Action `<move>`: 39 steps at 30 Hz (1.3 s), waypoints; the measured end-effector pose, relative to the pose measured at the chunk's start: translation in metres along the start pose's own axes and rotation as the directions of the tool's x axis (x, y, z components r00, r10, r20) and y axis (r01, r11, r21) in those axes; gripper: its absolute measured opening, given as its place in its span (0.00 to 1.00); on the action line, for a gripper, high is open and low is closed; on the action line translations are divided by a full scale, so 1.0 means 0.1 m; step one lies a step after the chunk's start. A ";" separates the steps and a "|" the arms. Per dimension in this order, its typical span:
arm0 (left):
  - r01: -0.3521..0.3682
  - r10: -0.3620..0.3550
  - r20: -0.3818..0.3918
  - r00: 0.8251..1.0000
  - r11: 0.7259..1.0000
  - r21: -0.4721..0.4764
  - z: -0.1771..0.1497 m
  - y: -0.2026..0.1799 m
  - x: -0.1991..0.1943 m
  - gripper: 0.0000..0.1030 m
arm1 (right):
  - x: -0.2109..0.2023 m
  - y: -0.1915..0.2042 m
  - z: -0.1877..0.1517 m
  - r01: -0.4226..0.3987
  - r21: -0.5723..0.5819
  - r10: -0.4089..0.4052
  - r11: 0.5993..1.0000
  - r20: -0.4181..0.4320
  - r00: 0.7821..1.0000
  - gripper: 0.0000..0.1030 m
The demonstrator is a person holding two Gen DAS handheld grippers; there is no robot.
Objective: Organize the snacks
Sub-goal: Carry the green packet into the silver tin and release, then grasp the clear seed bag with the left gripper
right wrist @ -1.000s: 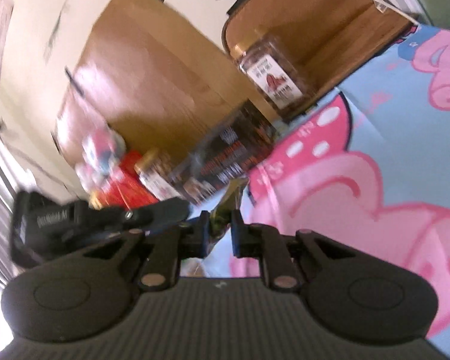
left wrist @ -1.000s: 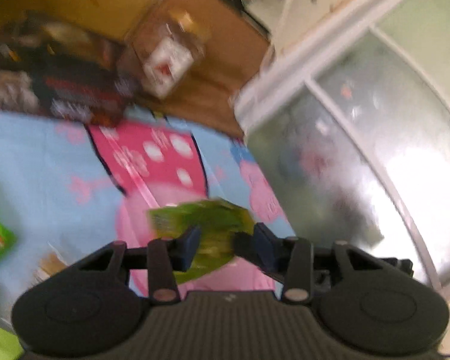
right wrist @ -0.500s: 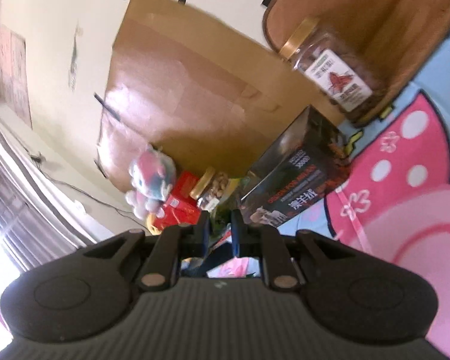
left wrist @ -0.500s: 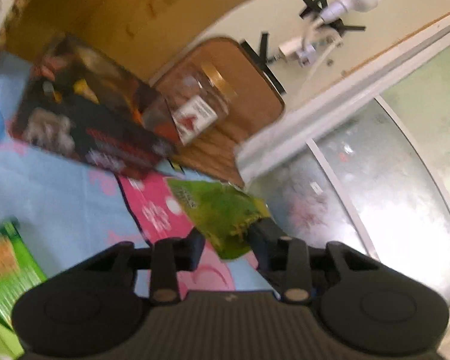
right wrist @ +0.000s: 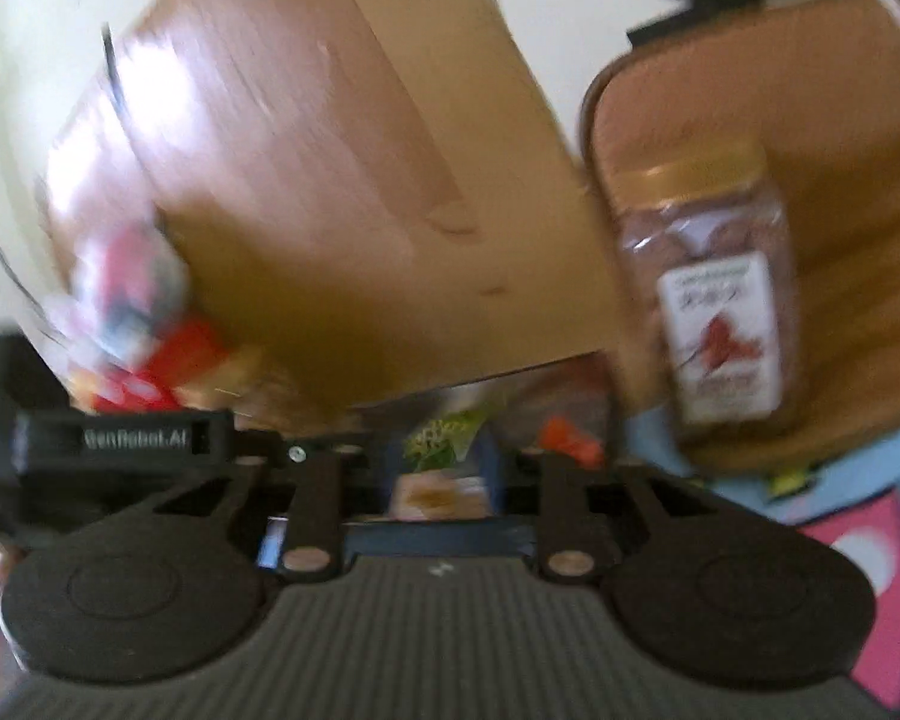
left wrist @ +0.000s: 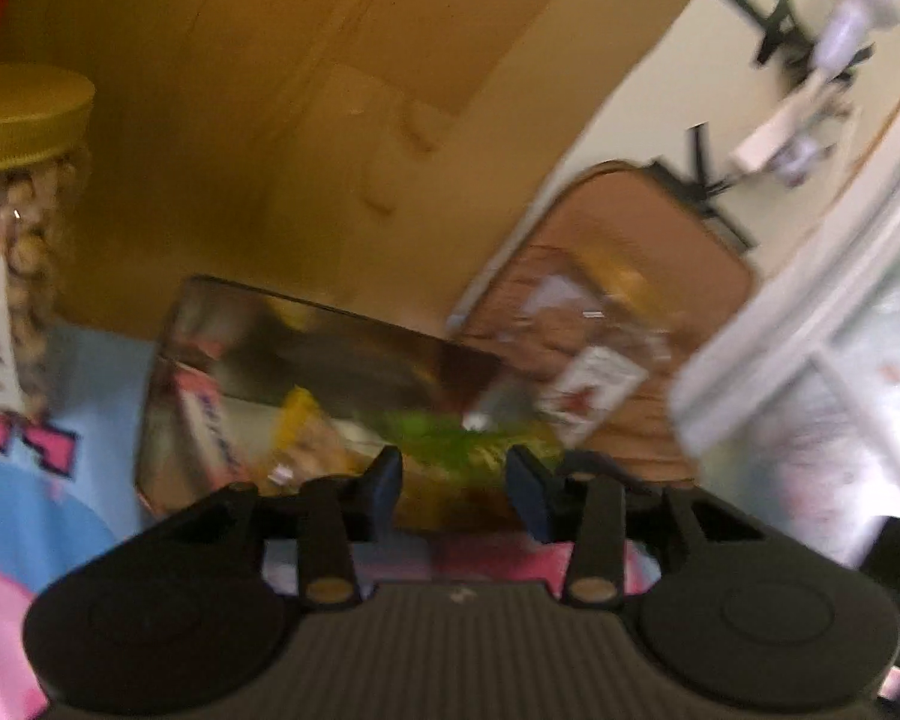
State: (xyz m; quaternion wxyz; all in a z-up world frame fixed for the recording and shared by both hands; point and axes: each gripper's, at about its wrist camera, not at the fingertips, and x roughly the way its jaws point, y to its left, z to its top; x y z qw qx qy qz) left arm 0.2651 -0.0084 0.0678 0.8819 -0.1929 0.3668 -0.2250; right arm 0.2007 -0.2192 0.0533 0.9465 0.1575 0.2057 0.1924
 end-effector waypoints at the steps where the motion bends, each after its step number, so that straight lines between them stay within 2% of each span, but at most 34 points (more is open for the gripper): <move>1: -0.023 0.023 0.004 1.000 1.000 0.008 -0.01 0.02 0.02 0.38 | -0.01 0.01 -0.03 0.030 -0.027 -0.030 0.999 0.013 0.999 0.37; 5: -0.008 0.008 0.022 1.000 1.000 0.010 -0.12 0.06 -0.10 0.38 | -0.26 -0.05 -0.15 0.014 -0.023 -0.013 1.000 0.044 0.999 0.37; 11: -0.010 0.003 0.081 0.997 0.996 0.085 -0.36 -0.19 -0.61 0.38 | -0.72 0.01 -0.42 0.027 -0.007 -0.027 1.000 0.035 0.999 0.37; 14: -0.053 0.040 0.084 0.996 0.985 0.162 -0.68 -0.40 -0.82 0.39 | -0.89 0.10 -0.65 0.096 -0.041 -0.095 0.995 0.015 0.995 0.37; 17: -0.101 0.086 0.079 0.993 0.971 0.215 -1.08 -0.51 -0.96 0.40 | -1.04 0.13 -0.87 0.129 -0.015 -0.129 0.992 -0.014 0.992 0.37; 22: -0.171 0.163 0.056 0.985 0.965 0.197 -1.58 -0.37 -1.17 0.40 | -1.39 0.16 -1.23 0.147 0.047 -0.145 0.988 -0.049 0.988 0.37; 24: -0.211 0.206 0.045 0.978 0.962 0.175 -1.69 -0.26 -1.27 0.40 | -1.49 0.22 -1.35 0.125 0.044 -0.121 0.991 -0.083 0.989 0.37; 28: -0.216 0.214 0.034 0.976 0.966 0.145 -1.86 -0.10 -1.46 0.39 | -1.61 0.37 -1.59 0.093 -0.006 -0.093 0.996 -0.130 0.987 0.41; 30: -0.197 0.195 0.028 0.980 0.972 0.131 -1.92 -0.07 -1.54 0.39 | -1.60 0.49 -1.69 0.074 -0.059 -0.082 0.995 -0.153 0.985 0.58; 33: -0.179 0.178 0.022 0.984 0.974 0.140 -1.95 -0.08 -1.57 0.39 | -1.56 0.69 -1.77 0.069 -0.166 -0.095 0.984 -0.159 0.983 0.72; 35: -0.168 0.168 0.009 0.986 0.974 0.149 -1.97 -0.11 -1.55 0.40 | -1.50 0.84 -1.81 0.054 -0.241 -0.098 0.969 -0.173 0.980 0.77; 38: -0.131 0.136 -0.024 0.990 0.981 0.141 -2.00 -0.14 -1.48 0.40 | -1.38 1.00 -1.90 0.053 -0.379 -0.129 0.924 -0.180 0.975 0.78; 39: -0.126 0.131 -0.034 0.991 0.983 0.137 -2.03 -0.16 -1.46 0.40 | -1.35 1.02 -1.90 0.046 -0.398 -0.125 0.916 -0.176 0.976 0.70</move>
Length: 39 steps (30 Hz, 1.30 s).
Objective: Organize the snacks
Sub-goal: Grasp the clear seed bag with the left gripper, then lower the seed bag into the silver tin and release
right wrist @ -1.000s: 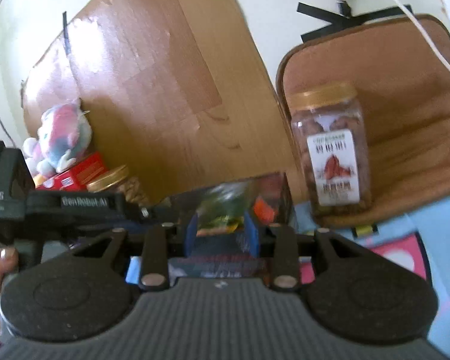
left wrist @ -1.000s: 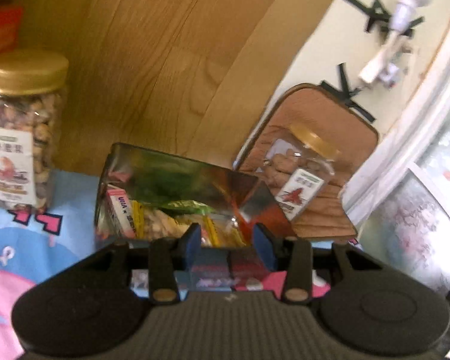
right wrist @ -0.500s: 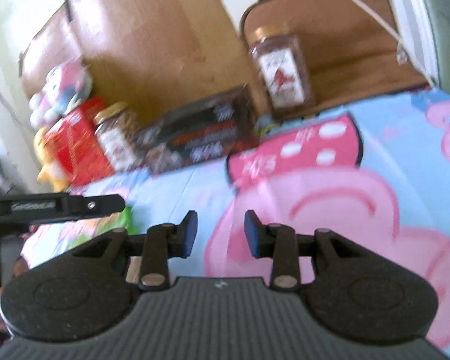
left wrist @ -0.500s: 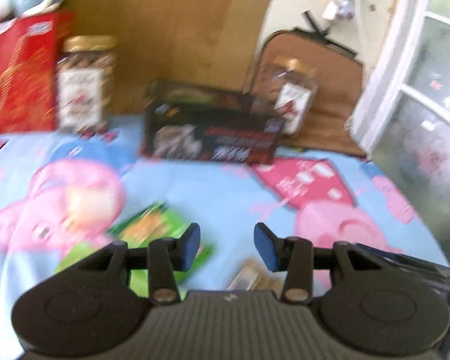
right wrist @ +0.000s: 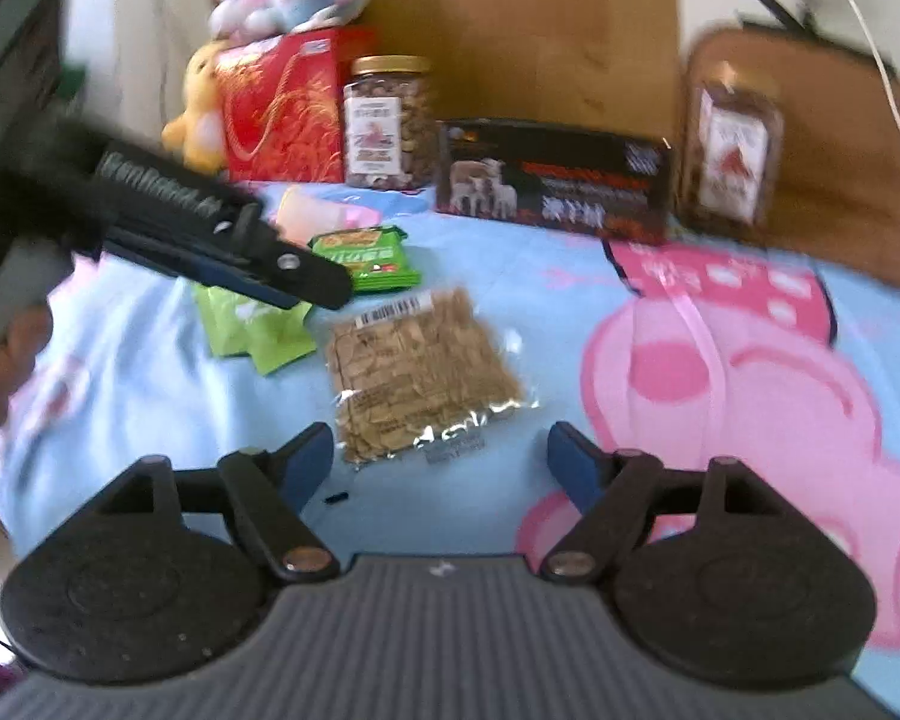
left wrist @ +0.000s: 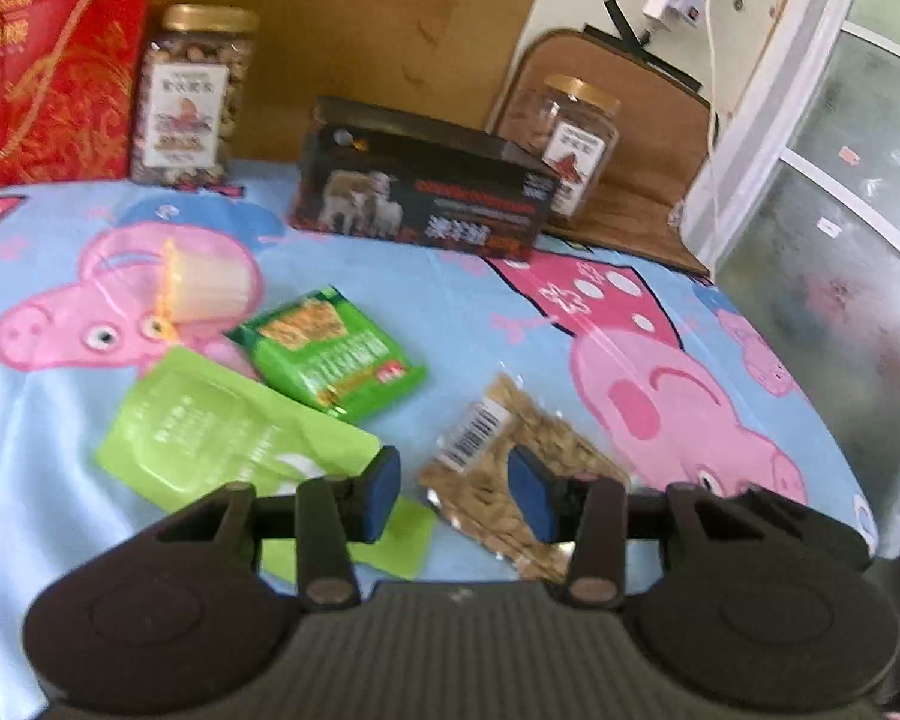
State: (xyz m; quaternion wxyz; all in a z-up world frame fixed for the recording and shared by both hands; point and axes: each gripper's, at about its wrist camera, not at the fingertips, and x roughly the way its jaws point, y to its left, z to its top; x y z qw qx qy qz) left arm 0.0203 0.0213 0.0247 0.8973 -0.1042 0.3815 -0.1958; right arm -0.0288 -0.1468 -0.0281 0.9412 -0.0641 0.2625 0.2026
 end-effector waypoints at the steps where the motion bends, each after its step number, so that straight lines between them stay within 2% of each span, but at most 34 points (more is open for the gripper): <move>1: 0.007 -0.007 -0.015 1.000 1.000 -0.003 -0.01 -0.02 0.03 0.40 | 0.01 -0.05 0.03 -0.023 0.017 0.023 1.000 -0.005 1.000 0.63; 2: 0.012 -0.012 -0.028 1.000 1.000 -0.005 0.00 -0.02 0.07 0.40 | 0.01 -0.10 0.05 -0.021 0.033 0.022 0.999 -0.007 1.000 0.41; 3: 0.012 -0.012 -0.031 0.999 1.000 -0.004 0.00 -0.05 0.09 0.40 | -0.01 -0.16 0.05 -0.001 0.043 0.001 0.999 -0.008 1.000 0.26; 4: 0.015 -0.015 -0.032 0.999 1.000 0.002 0.02 -0.06 0.11 0.40 | -0.03 -0.24 0.04 -0.007 0.064 0.008 0.998 -0.009 1.000 0.24; 6: 0.012 -0.012 -0.031 0.999 1.000 0.014 0.06 -0.08 0.17 0.48 | -0.04 -0.38 0.02 -0.033 0.111 0.033 0.993 -0.005 0.999 0.17; 9: 0.013 -0.010 -0.049 0.999 0.999 0.048 0.17 -0.10 0.30 0.56 | -0.04 -0.40 0.00 -0.040 0.120 0.039 0.992 0.007 0.999 0.16; 10: 0.024 -0.020 -0.077 0.997 0.999 0.042 0.21 -0.08 0.37 0.56 | -0.03 -0.40 0.00 -0.040 0.113 0.039 0.993 0.011 0.999 0.16; 12: 0.042 -0.039 -0.086 0.995 0.999 0.022 0.24 -0.07 0.42 0.61 | -0.04 -0.37 -0.02 -0.044 0.113 0.042 0.993 0.018 0.999 0.16; 15: 0.072 -0.072 -0.080 0.994 0.997 -0.013 0.24 -0.05 0.43 0.60 | -0.07 -0.40 -0.06 -0.060 0.138 0.056 0.989 0.033 0.998 0.14; 16: 0.085 -0.086 -0.076 0.993 0.996 -0.019 0.23 -0.04 0.43 0.59 | -0.08 -0.43 -0.07 -0.071 0.160 0.066 0.985 0.036 0.997 0.14; 18: 0.098 -0.099 -0.072 0.992 0.995 -0.009 0.21 -0.07 0.45 0.40 | -0.07 -0.47 -0.07 -0.082 0.193 0.076 0.978 0.040 0.996 0.08; 20: 0.127 -0.130 -0.079 0.988 0.991 -0.036 0.21 -0.08 0.46 0.38 | -0.08 -0.47 -0.06 -0.087 0.214 0.078 0.973 0.049 0.996 0.05; 23: 0.144 -0.146 -0.043 0.988 0.989 -0.042 0.32 -0.11 0.39 0.38 | -0.11 -0.46 -0.01 -0.060 0.217 0.045 0.974 0.076 0.996 0.04; 27: 0.181 -0.180 0.034 0.983 0.983 -0.009 0.62 -0.19 0.23 0.38 | -0.20 -0.52 0.19 -0.047 0.213 0.017 0.976 0.140 0.990 0.04; 31: 0.187 -0.188 0.094 0.978 0.982 0.025 1.13 -0.21 0.25 0.38 | -0.06 -0.65 0.58 -0.020 0.159 -0.009 0.987 0.180 0.984 0.04; 34: 0.147 -0.156 0.148 0.977 0.987 0.068 1.52 -0.20 0.36 0.38 | 0.16 -0.81 0.95 0.005 0.134 -0.034 0.991 0.218 0.975 0.03; 39: 0.085 -0.091 0.165 0.982 0.995 0.042 2.02 0.03 0.81 0.38 | 0.70 -1.17 1.41 0.020 0.163 -0.056 0.986 0.221 0.974 0.04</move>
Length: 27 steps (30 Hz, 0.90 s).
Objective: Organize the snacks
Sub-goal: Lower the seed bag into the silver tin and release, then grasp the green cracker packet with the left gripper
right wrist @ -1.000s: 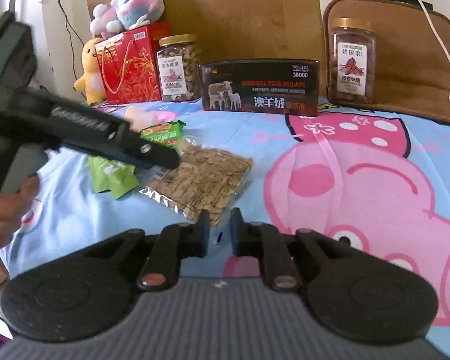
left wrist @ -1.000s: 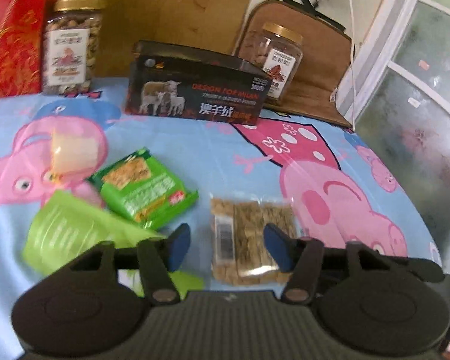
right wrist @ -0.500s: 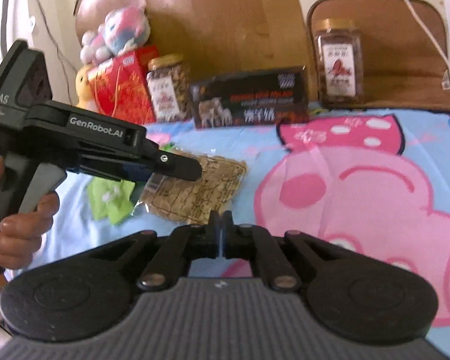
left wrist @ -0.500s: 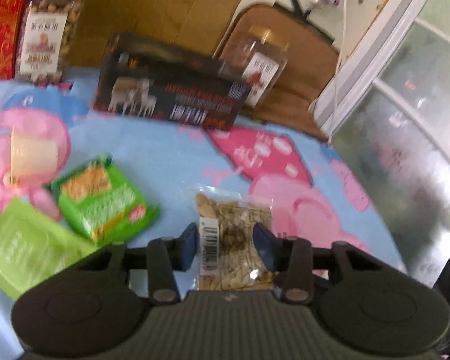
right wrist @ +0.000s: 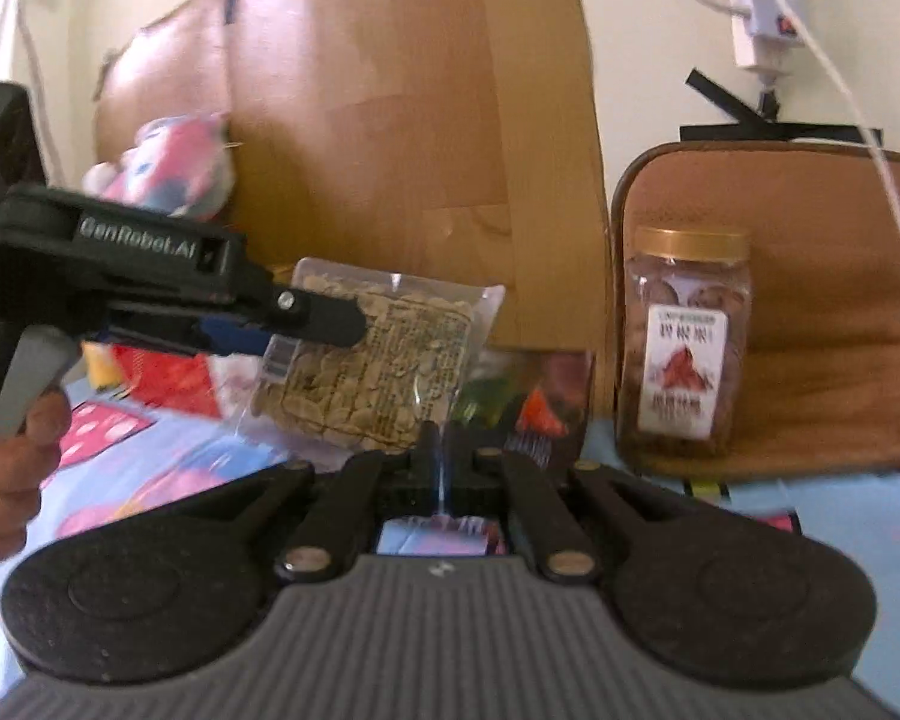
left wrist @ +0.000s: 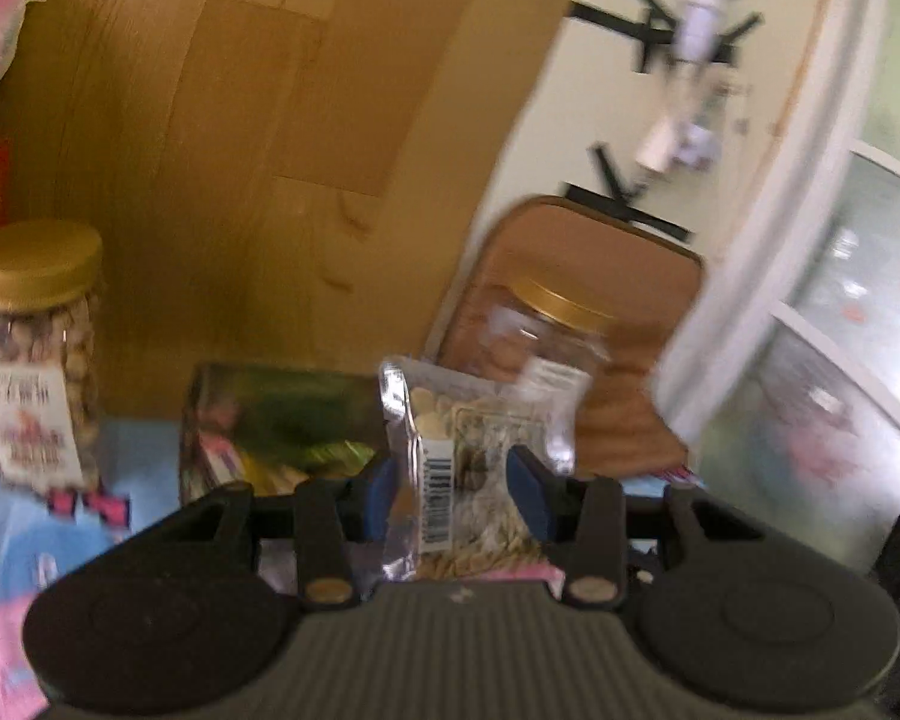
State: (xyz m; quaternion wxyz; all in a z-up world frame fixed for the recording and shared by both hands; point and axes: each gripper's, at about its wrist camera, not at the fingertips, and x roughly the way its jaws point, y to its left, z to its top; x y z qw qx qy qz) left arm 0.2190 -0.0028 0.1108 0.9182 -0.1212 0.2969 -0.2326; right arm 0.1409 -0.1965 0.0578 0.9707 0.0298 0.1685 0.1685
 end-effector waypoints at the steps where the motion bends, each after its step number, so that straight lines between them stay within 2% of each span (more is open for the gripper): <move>1: -0.011 0.011 -0.004 1.000 1.000 -0.002 0.04 0.05 0.10 0.38 | 0.11 -0.04 0.04 0.002 0.012 -0.002 1.000 -0.006 1.000 0.04; 5: -0.027 0.025 -0.041 0.999 0.999 -0.028 0.09 0.20 0.49 0.38 | 0.45 -0.14 0.08 0.054 -0.009 -0.054 0.998 -0.028 0.998 0.04; 10: -0.032 0.029 -0.099 0.995 0.999 -0.021 0.01 0.17 0.89 0.39 | 0.59 -0.23 0.04 0.103 -0.053 -0.105 0.993 -0.042 0.994 0.05; 14: -0.054 0.055 -0.101 0.993 0.998 0.014 -0.02 0.09 0.90 0.42 | 0.55 -0.21 0.01 0.163 -0.087 -0.166 0.983 -0.027 0.986 0.16; 15: -0.045 0.046 -0.092 0.995 0.999 0.019 -0.02 0.08 0.82 0.46 | 0.48 -0.21 0.00 0.160 -0.077 -0.162 0.984 -0.012 0.987 0.16; 17: -0.057 0.059 -0.060 0.996 0.997 0.046 -0.01 0.06 0.56 0.52 | 0.31 -0.21 -0.01 0.135 -0.046 -0.134 0.990 0.019 0.991 0.16; 19: -0.063 0.065 -0.022 0.998 0.995 0.079 -0.01 0.07 0.24 0.52 | 0.09 -0.17 -0.06 0.093 0.005 -0.093 0.996 0.034 0.995 0.16; 22: -0.065 0.066 -0.005 0.998 0.995 0.076 -0.12 0.19 -0.28 0.53 | -0.12 -0.11 -0.25 -0.059 0.132 0.064 0.990 -0.034 0.997 0.20; 24: -0.071 0.072 -0.016 0.997 0.996 0.049 -0.30 0.33 -0.57 0.53 | -0.16 -0.02 -0.44 -0.171 0.224 0.197 0.960 -0.101 0.975 0.34; 25: -0.075 0.076 -0.024 0.997 0.997 0.030 -0.38 0.39 -0.67 0.53 | -0.16 0.04 -0.53 -0.209 0.264 0.249 0.942 -0.128 0.960 0.37; 27: -0.071 0.070 -0.037 0.997 0.997 -0.012 -0.61 0.51 -0.89 0.53 | -0.14 0.20 -0.66 -0.236 0.281 0.289 0.930 -0.165 0.943 0.40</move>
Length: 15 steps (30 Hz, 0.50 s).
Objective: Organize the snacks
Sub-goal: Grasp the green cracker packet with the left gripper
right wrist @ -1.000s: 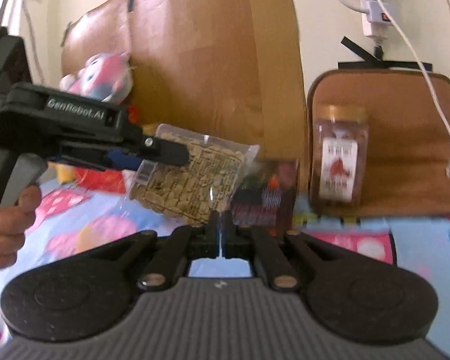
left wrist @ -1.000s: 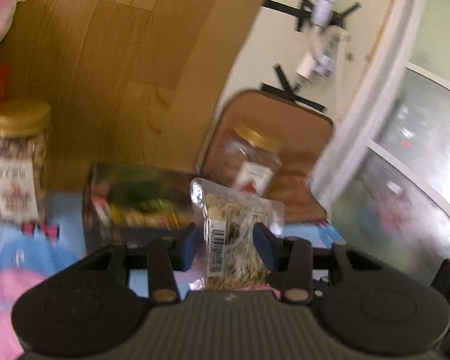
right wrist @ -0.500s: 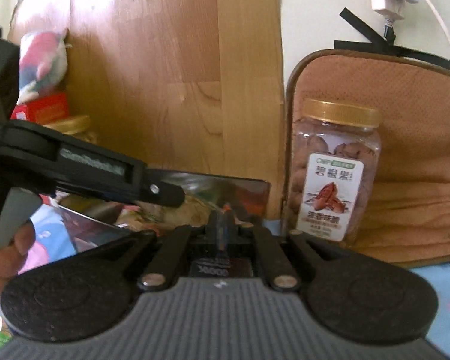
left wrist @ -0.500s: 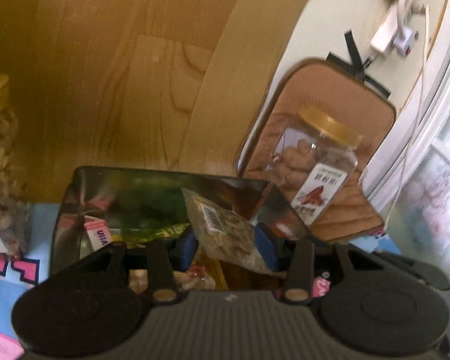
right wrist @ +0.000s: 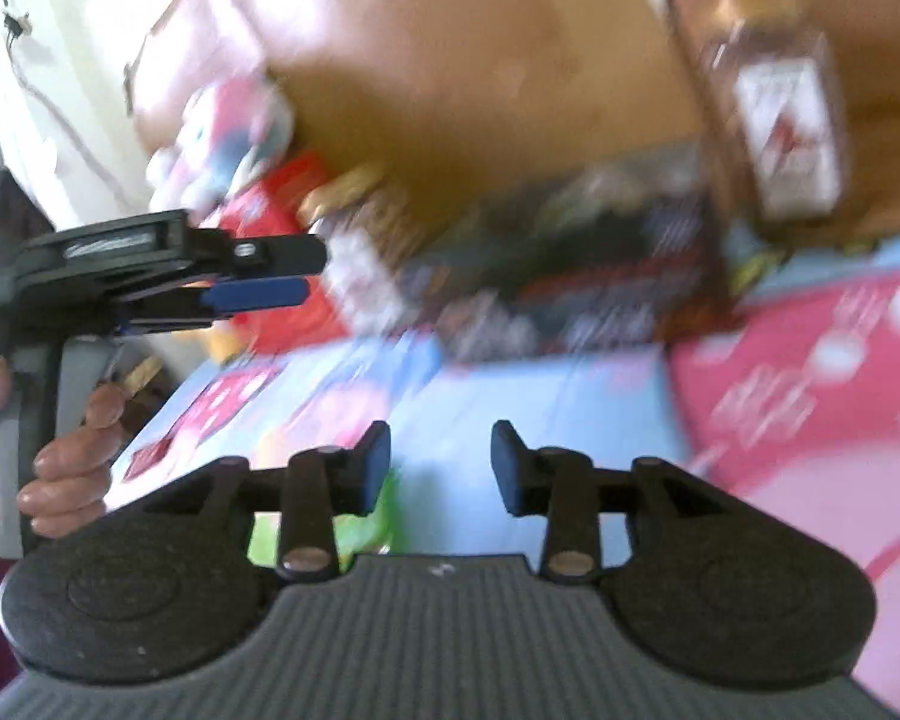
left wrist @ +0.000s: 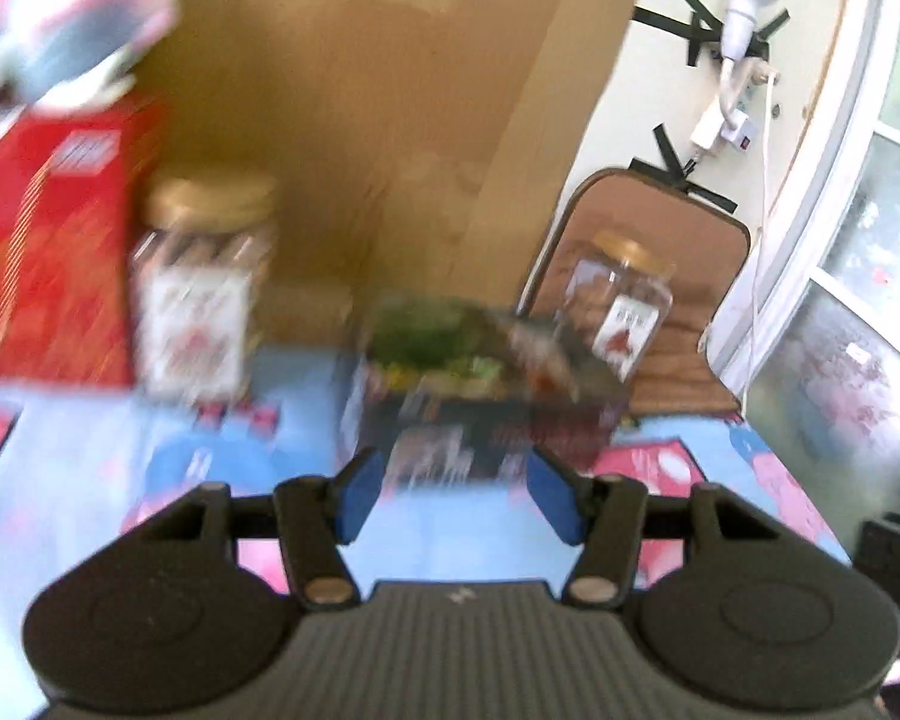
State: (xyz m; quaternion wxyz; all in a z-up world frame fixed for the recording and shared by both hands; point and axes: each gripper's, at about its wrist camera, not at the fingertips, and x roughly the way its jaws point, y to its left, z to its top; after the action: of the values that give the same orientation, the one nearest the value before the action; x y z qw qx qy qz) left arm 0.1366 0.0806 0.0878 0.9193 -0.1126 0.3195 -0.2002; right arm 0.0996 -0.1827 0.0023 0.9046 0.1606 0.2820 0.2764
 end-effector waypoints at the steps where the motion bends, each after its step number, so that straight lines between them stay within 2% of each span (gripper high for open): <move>1: -0.004 0.004 -0.007 1.000 1.000 -0.018 -0.12 0.05 -0.08 0.53 | 0.04 0.09 -0.08 0.007 -0.032 -0.007 0.999 -0.009 1.000 0.43; 3: -0.024 0.023 -0.017 1.000 0.998 -0.054 -0.33 0.15 -0.21 0.53 | 0.12 0.30 -0.17 0.032 -0.116 -0.035 0.993 -0.026 0.999 0.66; 5: -0.023 0.021 -0.024 0.999 0.994 -0.103 -0.50 0.25 -0.29 0.53 | 0.23 0.52 -0.24 0.025 -0.198 -0.037 0.980 -0.054 0.998 0.77; 6: -0.026 0.021 -0.033 0.999 0.991 -0.129 -0.56 0.29 -0.30 0.53 | 0.32 0.59 -0.25 0.027 -0.238 -0.046 0.971 -0.072 0.996 0.77; 9: -0.022 0.011 -0.057 0.998 0.983 -0.185 -0.67 0.36 -0.29 0.53 | 0.61 0.69 -0.32 0.097 -0.346 -0.142 0.933 -0.109 0.984 0.74; 11: -0.011 -0.003 -0.067 0.998 0.980 -0.199 -0.71 0.33 -0.27 0.53 | 0.59 0.71 -0.34 0.129 -0.383 -0.176 0.915 -0.090 0.980 0.59; 15: 0.037 -0.054 -0.091 0.994 0.984 -0.174 -0.75 0.12 -0.17 0.53 | 0.30 0.46 -0.36 0.184 -0.299 -0.213 0.936 -0.068 0.975 0.59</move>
State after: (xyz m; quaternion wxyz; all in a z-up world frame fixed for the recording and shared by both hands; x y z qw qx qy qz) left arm 0.0806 0.0931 0.0354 0.8850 -0.1889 0.3765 -0.1981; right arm 0.0797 -0.1233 -0.0184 0.9265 -0.0175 0.2976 0.2297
